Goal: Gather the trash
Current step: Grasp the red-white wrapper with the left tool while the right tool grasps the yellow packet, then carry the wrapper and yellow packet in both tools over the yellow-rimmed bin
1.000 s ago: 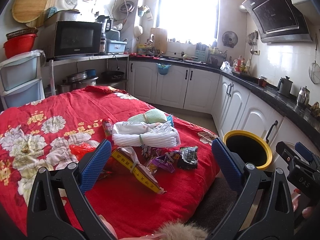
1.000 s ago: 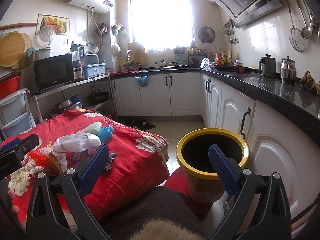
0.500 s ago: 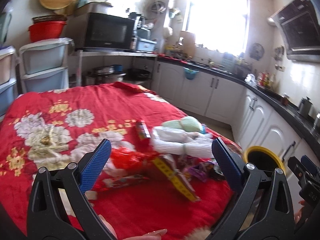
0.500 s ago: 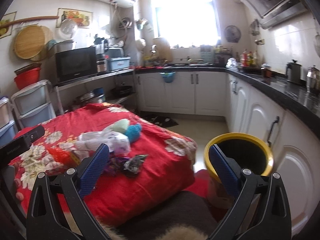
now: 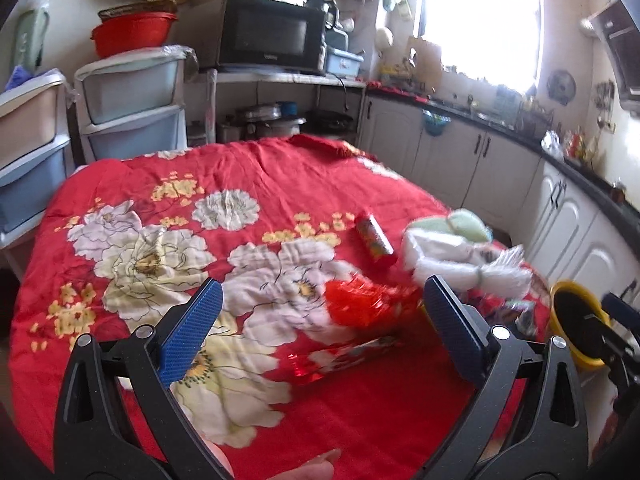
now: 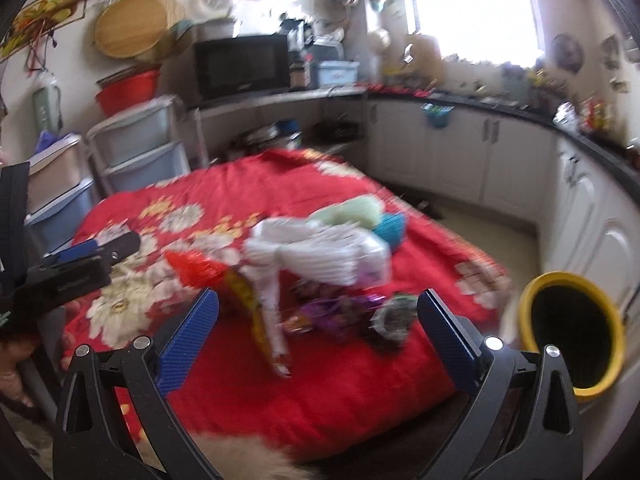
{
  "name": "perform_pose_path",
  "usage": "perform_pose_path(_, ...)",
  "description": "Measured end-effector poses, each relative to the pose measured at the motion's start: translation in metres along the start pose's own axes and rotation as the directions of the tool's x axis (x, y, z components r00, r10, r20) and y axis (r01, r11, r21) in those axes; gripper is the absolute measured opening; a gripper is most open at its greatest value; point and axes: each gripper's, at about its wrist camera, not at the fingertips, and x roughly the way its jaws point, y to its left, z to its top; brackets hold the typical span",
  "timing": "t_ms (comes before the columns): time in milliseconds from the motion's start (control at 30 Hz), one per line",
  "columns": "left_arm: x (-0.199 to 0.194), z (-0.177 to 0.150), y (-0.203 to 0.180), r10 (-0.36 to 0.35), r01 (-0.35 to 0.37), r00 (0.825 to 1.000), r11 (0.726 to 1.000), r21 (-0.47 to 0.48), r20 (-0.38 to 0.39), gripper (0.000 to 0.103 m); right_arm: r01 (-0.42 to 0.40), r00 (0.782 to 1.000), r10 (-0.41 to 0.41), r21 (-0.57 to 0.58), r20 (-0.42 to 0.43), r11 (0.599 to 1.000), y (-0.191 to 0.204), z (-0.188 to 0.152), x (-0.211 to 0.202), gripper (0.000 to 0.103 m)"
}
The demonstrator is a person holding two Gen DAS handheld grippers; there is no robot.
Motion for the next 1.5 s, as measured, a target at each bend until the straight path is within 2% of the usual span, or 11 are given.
perform_pose_path(200, 0.024, -0.007, 0.011, -0.004, 0.012, 0.997, 0.993, 0.121, -0.071, 0.092, -0.048, 0.993, 0.045, -0.025, -0.110, 0.999, 0.009, -0.001, 0.036, 0.097)
perform_pose_path(333, 0.045, -0.010, 0.016, -0.077, 0.102, 0.985, 0.982, 0.156, -0.157, 0.092, -0.079, 0.982, 0.071, -0.036, -0.177, 0.996, 0.013, -0.007, 0.057, 0.096)
perform_pose_path(500, 0.066, -0.021, 0.008, -0.146, 0.215, 0.956, 0.938, 0.271, -0.255, 0.092, -0.125, 0.960, 0.106, -0.058, -0.261, 0.990, 0.017, -0.016, 0.077, 0.070)
perform_pose_path(633, 0.079, -0.030, 0.004, -0.166, 0.261, 0.936, 0.919, 0.294, -0.312, 0.092, -0.157, 0.934, 0.135, -0.039, -0.331, 0.987, 0.014, -0.024, 0.094, 0.052)
perform_pose_path(700, 0.085, -0.032, 0.003, -0.185, 0.290, 0.922, 0.912, 0.291, -0.339, 0.088, -0.176, 0.921, 0.153, -0.031, -0.357, 0.984, 0.014, -0.027, 0.099, 0.046)
perform_pose_path(833, 0.089, -0.037, -0.006, -0.185, 0.314, 0.913, 0.887, 0.338, -0.363, 0.076, -0.199, 0.906, 0.181, -0.006, -0.383, 0.980, 0.012, -0.031, 0.109, 0.031)
perform_pose_path(900, 0.090, -0.039, -0.011, -0.184, 0.324, 0.909, 0.877, 0.355, -0.375, 0.071, -0.206, 0.904, 0.188, -0.007, -0.385, 0.978, 0.012, -0.032, 0.110, 0.031)
perform_pose_path(1000, 0.092, -0.043, -0.016, -0.184, 0.343, 0.898, 0.861, 0.375, -0.399, 0.054, -0.219, 0.905, 0.194, -0.024, -0.379, 0.975, 0.014, -0.031, 0.106, 0.029)
perform_pose_path(1067, 0.093, -0.048, -0.018, -0.166, 0.340, 0.895, 0.856, 0.390, -0.415, 0.034, -0.228, 0.903, 0.204, -0.021, -0.379, 0.973, 0.012, -0.030, 0.103, 0.028)
perform_pose_path(1233, 0.087, -0.050, -0.014, -0.171, 0.343, 0.890, 0.862, 0.373, -0.423, 0.011, -0.264, 0.895, 0.243, -0.005, -0.374, 0.964, 0.012, -0.029, 0.095, 0.027)
perform_pose_path(1500, 0.062, -0.052, -0.012, -0.205, 0.354, 0.888, 0.876, 0.327, -0.411, 0.007, -0.304, 0.890, 0.282, -0.006, -0.358, 0.953, 0.010, -0.031, 0.074, 0.026)
